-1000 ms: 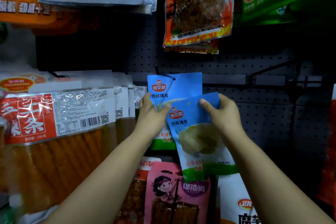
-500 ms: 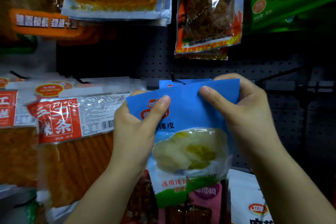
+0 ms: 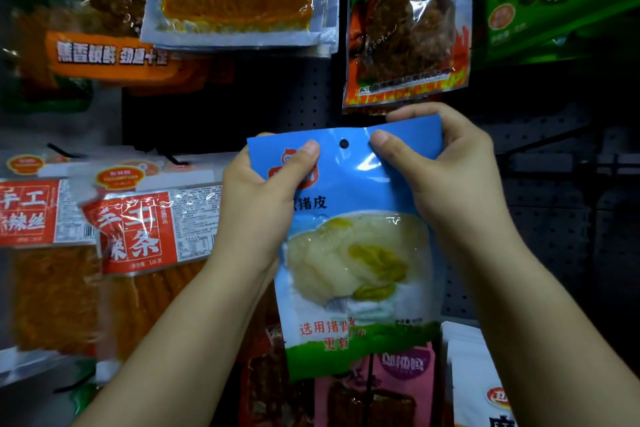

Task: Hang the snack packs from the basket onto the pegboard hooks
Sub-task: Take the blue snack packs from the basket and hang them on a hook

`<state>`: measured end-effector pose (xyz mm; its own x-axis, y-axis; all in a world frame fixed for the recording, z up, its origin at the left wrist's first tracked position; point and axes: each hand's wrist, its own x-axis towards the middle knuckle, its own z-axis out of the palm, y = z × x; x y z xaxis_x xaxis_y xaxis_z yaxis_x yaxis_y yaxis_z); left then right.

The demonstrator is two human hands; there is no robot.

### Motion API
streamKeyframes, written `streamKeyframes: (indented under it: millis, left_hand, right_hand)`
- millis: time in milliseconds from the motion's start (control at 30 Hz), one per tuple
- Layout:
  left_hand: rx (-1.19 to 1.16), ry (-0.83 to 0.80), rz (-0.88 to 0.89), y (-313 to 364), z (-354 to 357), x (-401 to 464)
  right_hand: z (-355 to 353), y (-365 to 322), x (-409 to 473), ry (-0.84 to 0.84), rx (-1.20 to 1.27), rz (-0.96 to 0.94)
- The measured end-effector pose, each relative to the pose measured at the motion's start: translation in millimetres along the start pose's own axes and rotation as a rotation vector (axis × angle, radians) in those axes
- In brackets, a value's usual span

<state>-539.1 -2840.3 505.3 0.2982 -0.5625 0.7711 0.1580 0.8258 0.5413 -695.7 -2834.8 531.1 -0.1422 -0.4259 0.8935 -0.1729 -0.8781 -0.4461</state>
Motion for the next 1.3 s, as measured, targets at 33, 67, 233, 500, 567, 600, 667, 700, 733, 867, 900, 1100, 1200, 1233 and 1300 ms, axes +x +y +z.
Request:
streamKeyframes:
  millis: [33,67,233,500,567,600,667,700,733,867,900,1100,1200,1233,1300]
  left_hand:
    - [0.004,0.002,-0.019,-2,0,2]
    - [0.002,0.004,-0.036,-4,-1,3]
    - [-0.028,-0.015,-0.158,-19,-5,4]
    - [0.057,-0.113,-0.345,-71,-19,-29]
    - [0.11,-0.116,-0.387,-85,-23,-37]
    - [0.136,-0.115,-0.409,-93,-24,-39]
    - [0.19,-0.131,-0.452,-106,-24,-40]
    - [0.208,-0.136,-0.467,-112,-22,-39]
    - [0.219,-0.135,-0.474,-118,-21,-36]
    - [0.318,-0.112,-0.456,-139,-10,-20]
    - [0.334,-0.102,-0.454,-144,-7,-17]
    - [0.385,-0.051,-0.487,-164,9,0]
    - [0.376,-0.021,-0.531,-169,11,3]
    - [0.371,-0.012,-0.551,-170,11,3]
    - [0.39,0.004,-0.564,-174,9,1]
  right_hand:
    - [1,2,1,0.003,-0.005,0.008]
    - [2,5,1,0.006,-0.012,0.018]
    - [5,24,-1,0.018,-0.059,0.079]
    - [12,65,13,0.118,-0.192,0.091]
    - [13,76,19,0.122,-0.222,0.092]
    - [14,82,23,0.123,-0.239,0.098]
    - [14,92,31,0.116,-0.269,0.113]
    - [15,97,35,0.112,-0.281,0.119]
    - [15,102,38,0.106,-0.29,0.124]
    - [13,121,50,0.041,-0.353,0.173]
    - [10,126,51,0.026,-0.362,0.201]
    - [-6,150,50,0.029,-0.509,0.295]
    - [-6,152,56,0.035,-0.607,0.359]
    - [-7,152,56,0.027,-0.601,0.4]
    - [-8,154,52,0.018,-0.544,0.47]
